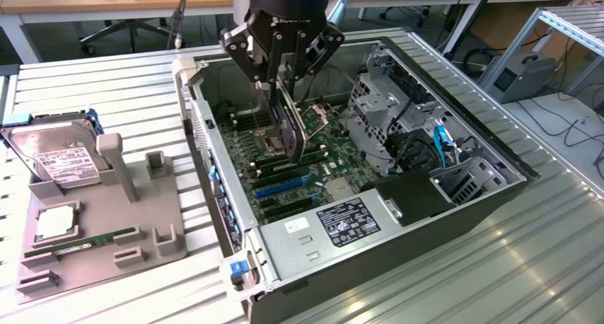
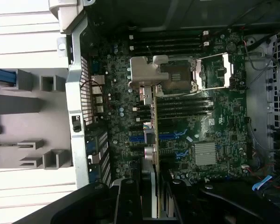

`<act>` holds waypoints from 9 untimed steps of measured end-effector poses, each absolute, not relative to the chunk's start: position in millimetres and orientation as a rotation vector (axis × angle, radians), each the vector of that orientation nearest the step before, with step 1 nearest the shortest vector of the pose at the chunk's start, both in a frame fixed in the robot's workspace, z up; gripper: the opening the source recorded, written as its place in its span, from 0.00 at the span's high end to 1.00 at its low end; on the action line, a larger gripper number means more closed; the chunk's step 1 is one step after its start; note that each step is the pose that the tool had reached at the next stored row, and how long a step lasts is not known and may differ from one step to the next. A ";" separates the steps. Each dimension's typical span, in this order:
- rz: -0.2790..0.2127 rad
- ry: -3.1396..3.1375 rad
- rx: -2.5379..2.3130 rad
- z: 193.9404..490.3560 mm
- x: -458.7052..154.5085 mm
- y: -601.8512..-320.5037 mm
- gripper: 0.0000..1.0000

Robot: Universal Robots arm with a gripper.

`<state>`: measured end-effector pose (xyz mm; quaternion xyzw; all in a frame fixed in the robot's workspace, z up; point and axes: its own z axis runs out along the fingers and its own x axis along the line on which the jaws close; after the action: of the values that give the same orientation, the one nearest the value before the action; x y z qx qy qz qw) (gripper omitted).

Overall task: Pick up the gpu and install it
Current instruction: 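Pick up the gpu and move the gpu toward the slot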

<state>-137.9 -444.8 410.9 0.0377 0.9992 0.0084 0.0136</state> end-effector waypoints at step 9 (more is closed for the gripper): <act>0.026 3.112 0.117 404.9 -129.0 -447.2 0.73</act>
<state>-129.0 -447.2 404.9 0.0377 0.9992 0.0084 0.0136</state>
